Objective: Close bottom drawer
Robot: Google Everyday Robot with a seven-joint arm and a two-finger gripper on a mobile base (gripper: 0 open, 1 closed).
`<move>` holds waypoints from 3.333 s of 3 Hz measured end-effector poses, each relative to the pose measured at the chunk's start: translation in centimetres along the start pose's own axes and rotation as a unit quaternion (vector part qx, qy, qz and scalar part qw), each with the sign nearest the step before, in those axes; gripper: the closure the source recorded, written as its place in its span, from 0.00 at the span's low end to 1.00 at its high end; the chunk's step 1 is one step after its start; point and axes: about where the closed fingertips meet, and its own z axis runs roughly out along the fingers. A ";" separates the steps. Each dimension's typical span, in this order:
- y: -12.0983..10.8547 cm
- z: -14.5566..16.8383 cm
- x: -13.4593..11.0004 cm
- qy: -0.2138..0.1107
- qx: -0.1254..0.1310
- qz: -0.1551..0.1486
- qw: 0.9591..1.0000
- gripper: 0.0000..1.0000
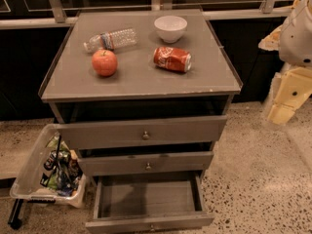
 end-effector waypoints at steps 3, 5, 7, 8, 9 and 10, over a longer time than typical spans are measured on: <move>5.6 4.1 -1.4 -0.051 -0.006 -0.037 0.998 0.00; 10.5 16.2 1.5 -0.079 -0.038 -0.039 0.995 0.42; 10.0 22.8 5.1 -0.077 -0.077 0.006 0.994 0.87; 10.0 22.8 5.1 -0.077 -0.077 0.006 0.994 1.00; 10.9 24.7 4.6 -0.087 -0.100 0.015 0.991 1.00; 12.0 30.5 4.3 -0.095 -0.140 0.041 0.985 1.00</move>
Offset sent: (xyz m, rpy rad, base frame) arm -0.0361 0.0277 -0.0536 0.0878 0.0011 0.1051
